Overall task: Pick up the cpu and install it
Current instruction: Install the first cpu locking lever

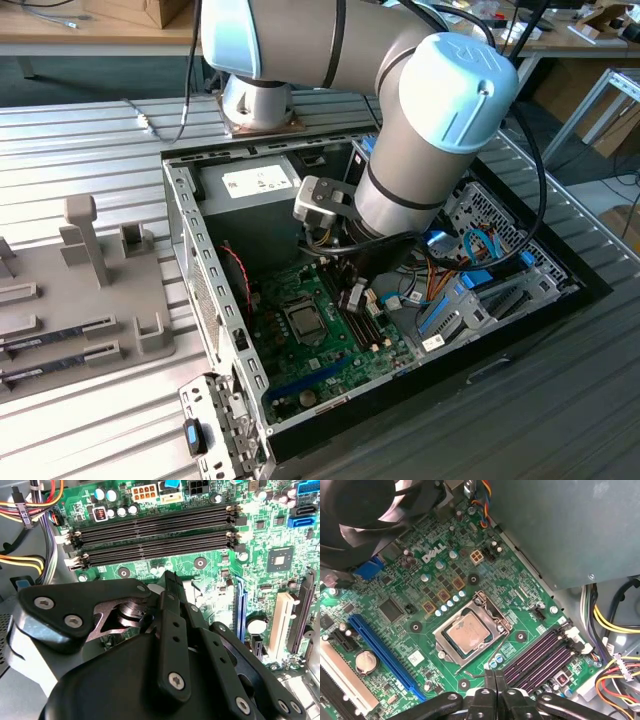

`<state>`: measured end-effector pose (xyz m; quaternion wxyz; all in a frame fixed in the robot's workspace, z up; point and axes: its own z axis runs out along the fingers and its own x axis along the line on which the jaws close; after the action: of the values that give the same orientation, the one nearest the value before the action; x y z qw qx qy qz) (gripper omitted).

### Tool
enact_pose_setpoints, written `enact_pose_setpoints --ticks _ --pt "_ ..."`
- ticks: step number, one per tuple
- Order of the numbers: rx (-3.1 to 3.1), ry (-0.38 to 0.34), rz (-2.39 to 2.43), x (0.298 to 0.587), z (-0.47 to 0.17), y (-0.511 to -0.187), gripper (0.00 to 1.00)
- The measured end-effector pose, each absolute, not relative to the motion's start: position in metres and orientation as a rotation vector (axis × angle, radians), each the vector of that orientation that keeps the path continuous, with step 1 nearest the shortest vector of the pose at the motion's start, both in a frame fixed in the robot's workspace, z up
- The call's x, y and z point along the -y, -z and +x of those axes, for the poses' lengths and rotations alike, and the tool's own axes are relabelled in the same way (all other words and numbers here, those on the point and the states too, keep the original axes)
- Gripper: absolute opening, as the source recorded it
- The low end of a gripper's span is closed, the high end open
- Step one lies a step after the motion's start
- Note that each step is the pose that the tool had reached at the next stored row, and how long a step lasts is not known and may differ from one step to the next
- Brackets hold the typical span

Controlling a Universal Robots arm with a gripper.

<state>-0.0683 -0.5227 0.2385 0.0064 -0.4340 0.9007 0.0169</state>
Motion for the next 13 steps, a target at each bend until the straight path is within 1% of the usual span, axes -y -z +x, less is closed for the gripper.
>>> enact_pose_setpoints --ticks 13 --pt "-2.818 -0.052 -1.358 0.526 -0.0711 -0.2347 0.14"
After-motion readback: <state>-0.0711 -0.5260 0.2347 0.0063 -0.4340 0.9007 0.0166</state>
